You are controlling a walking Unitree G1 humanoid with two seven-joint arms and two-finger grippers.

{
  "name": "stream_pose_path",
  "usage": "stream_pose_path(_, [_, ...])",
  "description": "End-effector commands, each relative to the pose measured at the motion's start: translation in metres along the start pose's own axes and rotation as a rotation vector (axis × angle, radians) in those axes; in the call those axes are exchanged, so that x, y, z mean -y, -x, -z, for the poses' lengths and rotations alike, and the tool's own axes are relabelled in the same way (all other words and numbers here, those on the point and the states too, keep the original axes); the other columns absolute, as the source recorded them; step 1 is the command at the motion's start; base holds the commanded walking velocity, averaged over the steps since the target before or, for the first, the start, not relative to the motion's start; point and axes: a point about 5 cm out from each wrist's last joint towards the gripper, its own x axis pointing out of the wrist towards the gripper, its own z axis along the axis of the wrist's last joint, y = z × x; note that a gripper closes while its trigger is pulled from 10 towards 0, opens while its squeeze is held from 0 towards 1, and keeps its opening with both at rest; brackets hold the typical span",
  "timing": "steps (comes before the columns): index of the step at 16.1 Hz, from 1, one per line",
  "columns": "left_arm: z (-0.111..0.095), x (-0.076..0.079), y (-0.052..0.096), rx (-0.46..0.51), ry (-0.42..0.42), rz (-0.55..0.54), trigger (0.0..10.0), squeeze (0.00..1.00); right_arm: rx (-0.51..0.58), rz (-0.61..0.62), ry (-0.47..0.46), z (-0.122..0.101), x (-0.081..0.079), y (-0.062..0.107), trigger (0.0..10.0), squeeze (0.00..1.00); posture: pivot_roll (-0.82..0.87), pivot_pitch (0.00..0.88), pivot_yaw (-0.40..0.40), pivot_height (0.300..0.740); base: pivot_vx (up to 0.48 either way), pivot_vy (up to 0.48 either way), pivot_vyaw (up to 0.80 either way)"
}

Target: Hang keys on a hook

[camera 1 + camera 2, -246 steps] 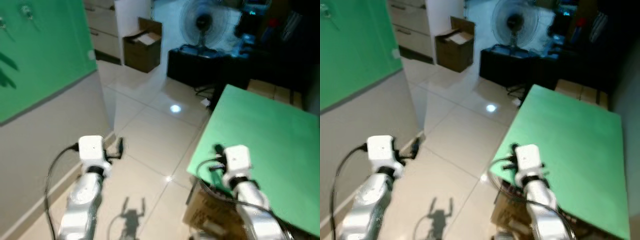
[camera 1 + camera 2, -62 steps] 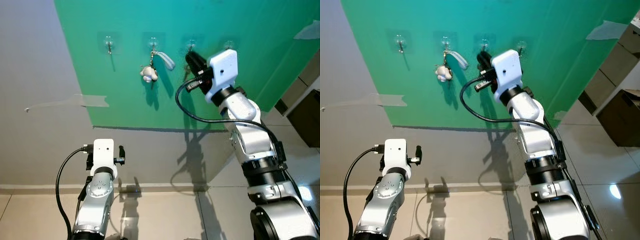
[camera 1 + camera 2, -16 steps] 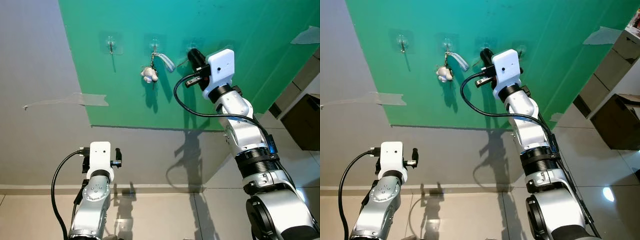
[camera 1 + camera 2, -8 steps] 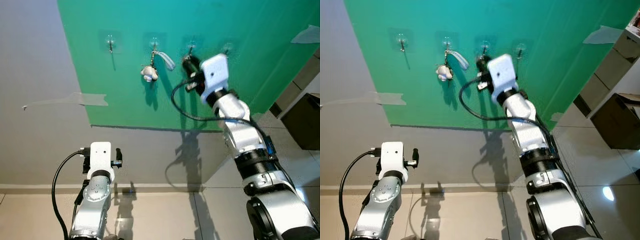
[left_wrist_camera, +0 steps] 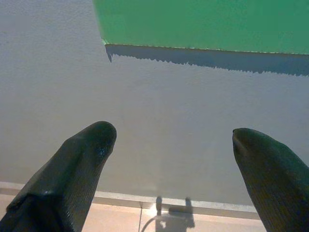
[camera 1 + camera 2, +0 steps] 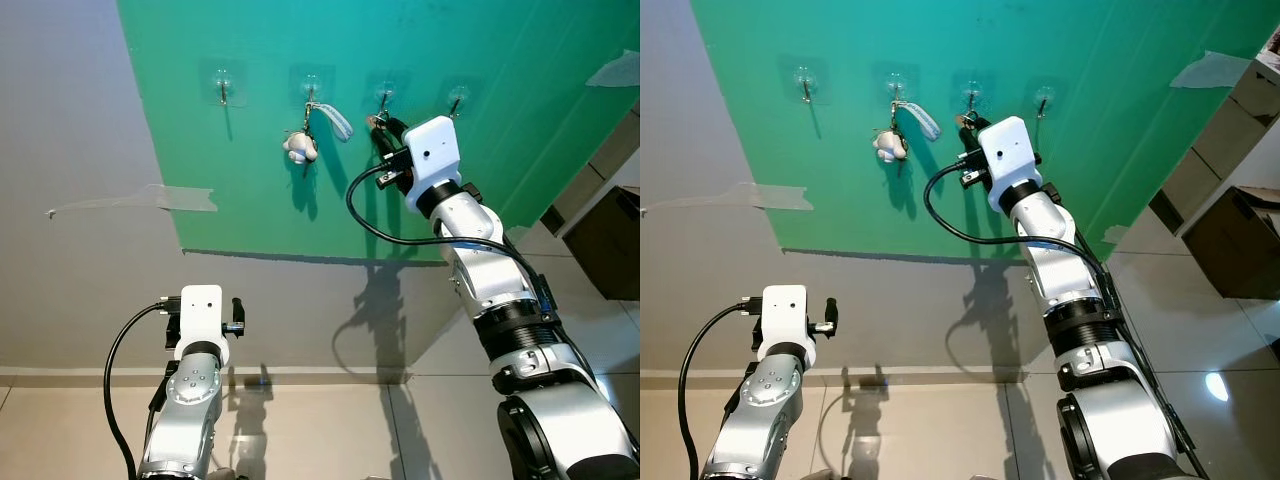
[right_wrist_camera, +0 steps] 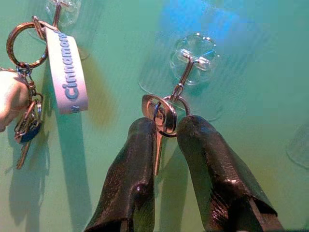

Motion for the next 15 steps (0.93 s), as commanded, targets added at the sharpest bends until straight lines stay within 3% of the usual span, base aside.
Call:
stream_pose_path(1, [-0.002, 0.007, 0.0, 0.004, -0.001, 0.019, 10.0, 0.0, -0.035, 0.03, 0.01, 0.006, 0.008, 0.004, 10.0, 0.0, -0.03, 0.0, -0.097, 0.74, 0.0, 0.0, 0.0])
stream_pose_path(2, [-0.003, 0.007, 0.0, 0.004, -0.001, 0.019, 10.0, 0.0, -0.041, 0.042, 0.006, 0.007, 0.01, 0.004, 10.0, 0.0, -0.04, 0.0, -0.097, 0.74, 0.0, 0.0, 0.0])
stream_pose_path(3, [-0.003, 0.007, 0.0, 0.004, -0.001, 0.02, 10.0, 0.0, -0.041, 0.054, -0.006, 0.007, 0.011, 0.005, 10.0, 1.0, -0.04, 0.0, -0.097, 0.74, 0.0, 0.0, 0.0])
stream_pose_path(11, [-0.001, 0.009, 0.001, -0.003, -0.004, 0.036, 10.0, 0.0, -0.112, 0.085, 0.01, 0.024, 0.014, 0.021, 10.0, 1.0, -0.05, 0.0, -0.088, 0.74, 0.0, 0.0, 0.0])
stream_pose_path(12, [-0.001, 0.009, 0.001, -0.004, -0.004, 0.037, 10.0, 0.0, -0.117, 0.089, 0.015, 0.025, 0.014, 0.022, 10.0, 0.2, -0.06, 0.0, -0.082, 0.74, 0.0, 0.0, 0.0])
stream_pose_path(13, [-0.002, 0.009, 0.0, -0.004, -0.006, 0.04, 10.0, 0.0, -0.135, 0.094, -0.006, 0.029, 0.014, 0.028, 10.0, 0.0, -0.06, 0.0, -0.082, 0.74, 0.0, 0.0, 0.0])
stream_pose_path(15, [-0.002, 0.009, -0.002, -0.01, 0.008, 0.05, 10.0, 0.0, -0.189, 0.095, -0.053, 0.043, 0.009, 0.045, 10.0, 0.0, -0.07, 0.0, -0.076, 0.74, 0.0, 0.0, 0.0])
